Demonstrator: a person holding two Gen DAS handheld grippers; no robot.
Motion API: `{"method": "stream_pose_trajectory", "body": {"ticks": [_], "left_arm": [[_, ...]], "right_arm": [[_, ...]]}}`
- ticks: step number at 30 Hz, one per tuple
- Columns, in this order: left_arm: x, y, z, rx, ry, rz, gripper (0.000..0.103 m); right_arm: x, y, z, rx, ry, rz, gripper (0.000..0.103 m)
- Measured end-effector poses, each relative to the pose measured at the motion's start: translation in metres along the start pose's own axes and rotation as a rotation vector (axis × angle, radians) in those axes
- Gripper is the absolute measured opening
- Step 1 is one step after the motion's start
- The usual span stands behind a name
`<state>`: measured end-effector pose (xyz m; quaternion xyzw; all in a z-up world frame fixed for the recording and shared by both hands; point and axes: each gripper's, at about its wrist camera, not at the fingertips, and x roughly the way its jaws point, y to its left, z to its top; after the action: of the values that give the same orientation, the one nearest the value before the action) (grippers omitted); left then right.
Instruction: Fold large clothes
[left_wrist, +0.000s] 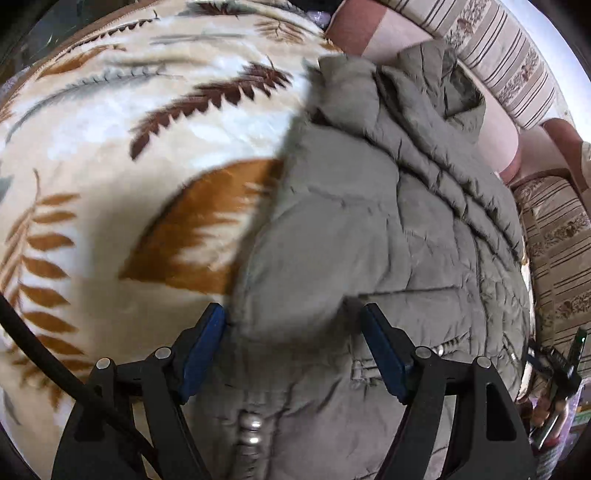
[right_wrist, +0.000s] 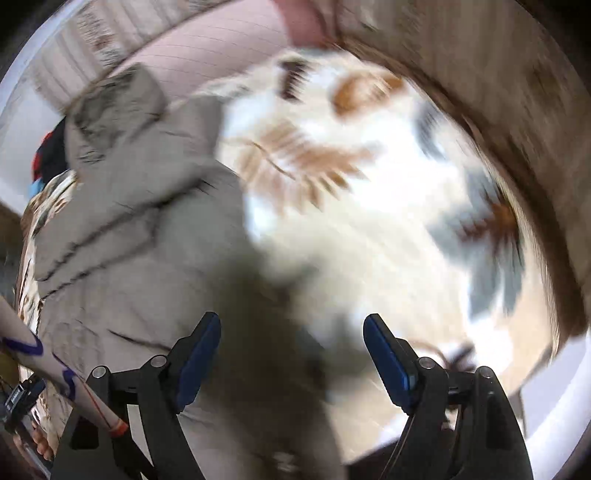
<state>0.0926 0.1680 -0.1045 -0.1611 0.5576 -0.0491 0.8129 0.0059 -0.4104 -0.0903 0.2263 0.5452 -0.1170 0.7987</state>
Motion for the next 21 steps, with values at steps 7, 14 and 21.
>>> {"method": "stream_pose_trajectory", "body": {"ticks": [7,14,21], "left_arm": [[-0.003,-0.033,-0.017,0.07,0.0,0.066,0.059],[-0.019,-0.045,-0.019,0.1,-0.035,0.17,0.059],[-0.088,-0.061,-0.009,0.161,-0.204,0.192,0.06]], "right_arm": [[0.012,0.003,-0.02,-0.018,0.034,0.14,0.021],[0.012,-0.001,-0.013,-0.02,0.01,0.09,0.026],[-0.049,0.01,-0.015,-0.058,-0.142,0.033,0.042]]}}
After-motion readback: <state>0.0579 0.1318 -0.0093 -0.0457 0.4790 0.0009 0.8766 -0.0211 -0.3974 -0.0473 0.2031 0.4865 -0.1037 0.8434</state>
